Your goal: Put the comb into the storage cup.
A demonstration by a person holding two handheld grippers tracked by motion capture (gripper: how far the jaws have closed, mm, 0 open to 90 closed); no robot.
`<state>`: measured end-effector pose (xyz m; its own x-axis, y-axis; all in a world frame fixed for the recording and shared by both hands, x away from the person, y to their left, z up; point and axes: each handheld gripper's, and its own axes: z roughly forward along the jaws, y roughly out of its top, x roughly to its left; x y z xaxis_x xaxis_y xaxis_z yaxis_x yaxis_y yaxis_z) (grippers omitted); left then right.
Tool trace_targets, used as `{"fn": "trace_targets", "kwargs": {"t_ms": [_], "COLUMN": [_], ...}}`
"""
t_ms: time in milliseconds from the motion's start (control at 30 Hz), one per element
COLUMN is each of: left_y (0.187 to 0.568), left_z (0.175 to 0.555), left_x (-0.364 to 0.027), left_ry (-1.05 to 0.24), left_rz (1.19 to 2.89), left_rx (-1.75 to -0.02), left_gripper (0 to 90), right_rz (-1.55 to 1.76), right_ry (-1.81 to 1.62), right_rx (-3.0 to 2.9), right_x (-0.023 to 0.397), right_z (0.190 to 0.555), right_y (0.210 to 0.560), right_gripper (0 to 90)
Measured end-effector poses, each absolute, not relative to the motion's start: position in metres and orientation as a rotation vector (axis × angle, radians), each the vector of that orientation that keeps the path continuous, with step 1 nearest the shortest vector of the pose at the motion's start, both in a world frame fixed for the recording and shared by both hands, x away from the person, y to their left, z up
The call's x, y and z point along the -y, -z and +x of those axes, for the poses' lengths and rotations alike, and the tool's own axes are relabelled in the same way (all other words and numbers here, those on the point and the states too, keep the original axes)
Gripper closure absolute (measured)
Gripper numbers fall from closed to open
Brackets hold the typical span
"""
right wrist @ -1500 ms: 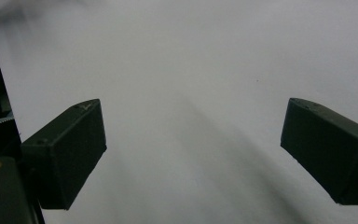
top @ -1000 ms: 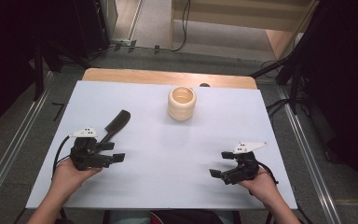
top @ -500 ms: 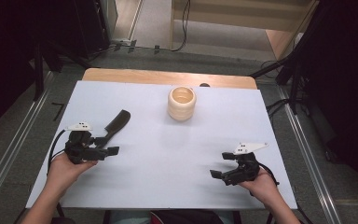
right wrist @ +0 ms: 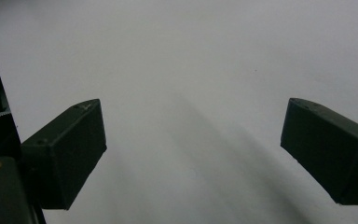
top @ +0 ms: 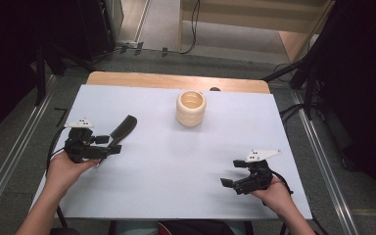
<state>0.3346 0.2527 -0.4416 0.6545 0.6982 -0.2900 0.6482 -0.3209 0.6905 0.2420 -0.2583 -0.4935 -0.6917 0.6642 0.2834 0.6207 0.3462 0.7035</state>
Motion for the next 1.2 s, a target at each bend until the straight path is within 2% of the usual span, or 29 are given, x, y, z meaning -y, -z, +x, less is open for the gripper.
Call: {"fn": "trace_targets", "kwargs": {"t_ms": [433,1200], "left_y": [0.438,0.458], "left_z": [0.348,0.343], "left_x": [-0.260,-0.262], "left_ry": [-0.138,-0.154], "left_rz": [2.076,2.236], "left_rx": [-1.118,-1.233], "left_gripper": [26.6,37.5], "right_rz": [1.213,1.210], "right_ry": [-1.289,-1.284], "right_rx": [-2.533,-2.535], "right_x": [0.259,0.258], "right_z": [0.242,0.242], "right_y": [0.493,0.493], "right_gripper": [5.1,5.0]}}
